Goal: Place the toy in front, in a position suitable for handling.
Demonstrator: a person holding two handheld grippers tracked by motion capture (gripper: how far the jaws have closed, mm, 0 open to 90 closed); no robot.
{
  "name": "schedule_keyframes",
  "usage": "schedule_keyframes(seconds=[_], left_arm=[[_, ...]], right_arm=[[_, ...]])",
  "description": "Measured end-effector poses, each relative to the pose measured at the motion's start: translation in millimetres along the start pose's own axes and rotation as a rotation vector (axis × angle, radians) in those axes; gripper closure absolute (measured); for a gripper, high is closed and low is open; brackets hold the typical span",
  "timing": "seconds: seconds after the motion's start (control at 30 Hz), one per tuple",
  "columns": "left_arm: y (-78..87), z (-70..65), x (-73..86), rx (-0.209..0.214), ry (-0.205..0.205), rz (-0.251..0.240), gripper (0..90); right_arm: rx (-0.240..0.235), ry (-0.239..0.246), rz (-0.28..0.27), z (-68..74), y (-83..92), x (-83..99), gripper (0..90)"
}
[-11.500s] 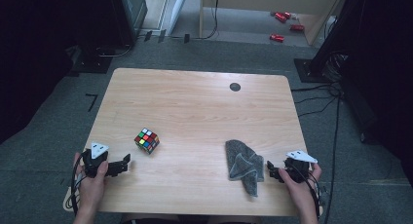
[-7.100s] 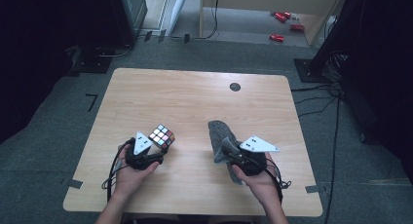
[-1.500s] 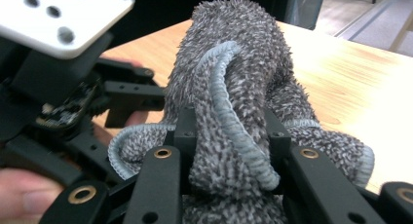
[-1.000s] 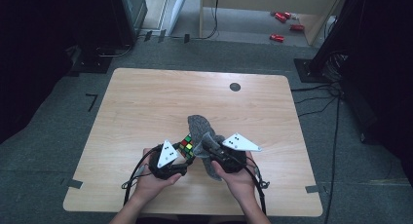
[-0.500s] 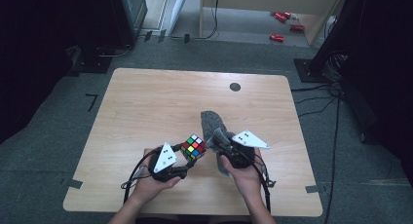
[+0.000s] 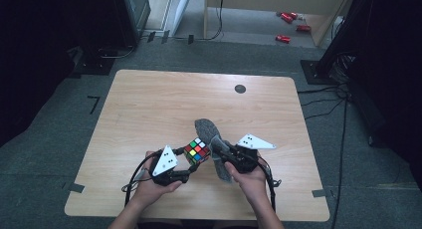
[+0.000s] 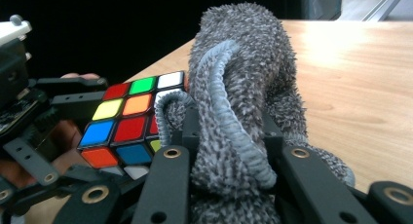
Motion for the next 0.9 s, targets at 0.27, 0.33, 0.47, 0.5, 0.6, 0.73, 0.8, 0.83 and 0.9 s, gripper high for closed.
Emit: schedule_keyframes(seconds=[0.27, 0.33, 0.47, 0.5, 0.6, 0.73, 0.8, 0.83, 0.9], left_arm=[[-0.7, 1.5, 1.5, 0.000, 0.004, 0.010, 35.5], [-0.6, 1.2, 1.6, 0.007, 0.003, 0.010, 35.5], [-3.4, -0.8, 4.2, 0.004, -0.019, 0.040, 35.5], [-4.9, -2.4, 5.3, -0.001, -0.036, 0.053, 35.5], [-8.5, -7.8, 6.7, -0.006, -0.059, 0.070, 35.5], [-6.9, -7.2, 7.3, -0.024, -0.076, 0.073, 35.6], [-4.9, -4.4, 6.8, -0.024, -0.067, 0.064, 35.6], [-3.9, -3.1, 5.9, -0.026, -0.062, 0.056, 35.6], [-3.0, -1.3, 4.9, -0.023, -0.046, 0.047, 35.6]], right_arm=[[0.015, 0.012, 0.020, 1.5, -3.1, 3.0, 74.1], [0.031, 0.014, 0.014, 0.0, -1.3, 1.8, 73.8], [0.075, 0.089, -0.032, 10.6, 6.4, -10.2, 73.7], [0.068, 0.125, -0.037, 18.5, 6.5, -13.3, 73.7], [-0.017, 0.192, -0.007, 49.8, -2.0, -12.7, 73.6], [-0.009, 0.231, 0.028, 58.8, -14.4, -3.1, 73.3], [0.039, 0.198, 0.029, 44.8, -11.9, -3.5, 73.2], [0.068, 0.179, 0.025, 36.6, -9.3, -4.0, 73.2], [0.104, 0.125, 0.022, 22.3, -4.0, -4.4, 73.1]])
Point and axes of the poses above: each handheld gripper's, and its own axes: y roughly backward along the jaws, x roughly out of its underside, z roughly to its left, the point moved 7 cm from there along -y, roughly forward along the jaws, and after that the axes turned 2 degrees about -x, right-handed, at the moved point
